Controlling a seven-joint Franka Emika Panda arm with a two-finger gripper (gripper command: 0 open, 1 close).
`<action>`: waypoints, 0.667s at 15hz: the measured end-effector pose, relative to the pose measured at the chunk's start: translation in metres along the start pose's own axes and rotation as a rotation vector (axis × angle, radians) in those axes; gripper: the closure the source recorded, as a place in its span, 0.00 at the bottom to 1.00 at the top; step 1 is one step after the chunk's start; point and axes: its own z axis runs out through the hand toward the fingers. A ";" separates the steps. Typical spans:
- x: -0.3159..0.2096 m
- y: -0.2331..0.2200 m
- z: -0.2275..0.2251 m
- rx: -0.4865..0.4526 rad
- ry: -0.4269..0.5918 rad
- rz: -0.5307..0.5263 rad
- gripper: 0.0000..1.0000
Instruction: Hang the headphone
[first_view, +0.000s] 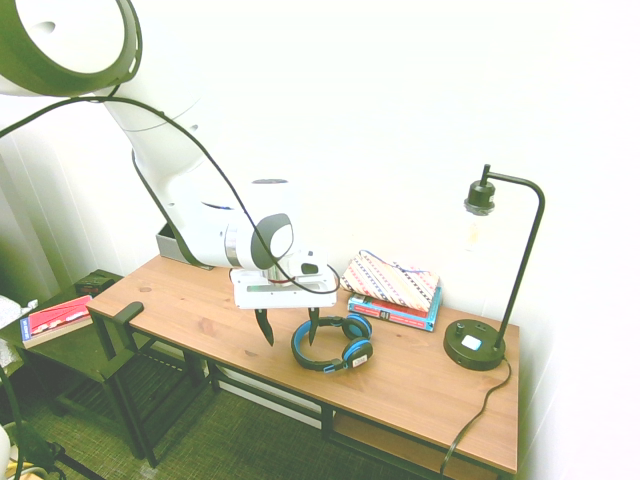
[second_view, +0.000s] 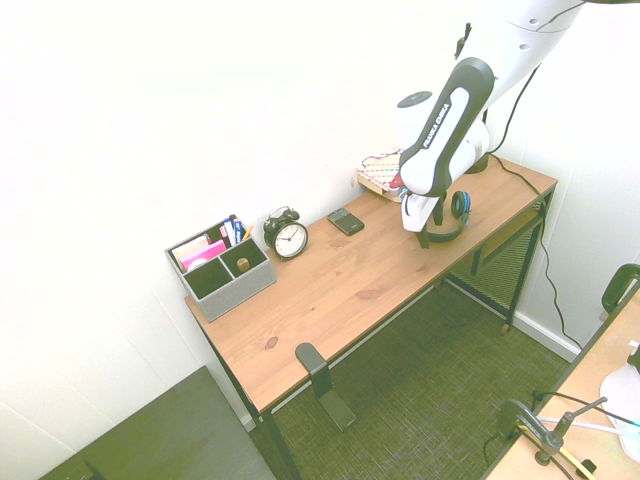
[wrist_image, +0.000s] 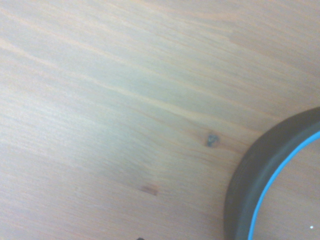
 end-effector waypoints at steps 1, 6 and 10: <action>0.001 -0.002 0.001 0.000 0.000 0.001 1.00; 0.012 0.004 0.009 -0.008 -0.003 0.013 1.00; 0.013 0.006 0.013 -0.006 -0.012 0.013 1.00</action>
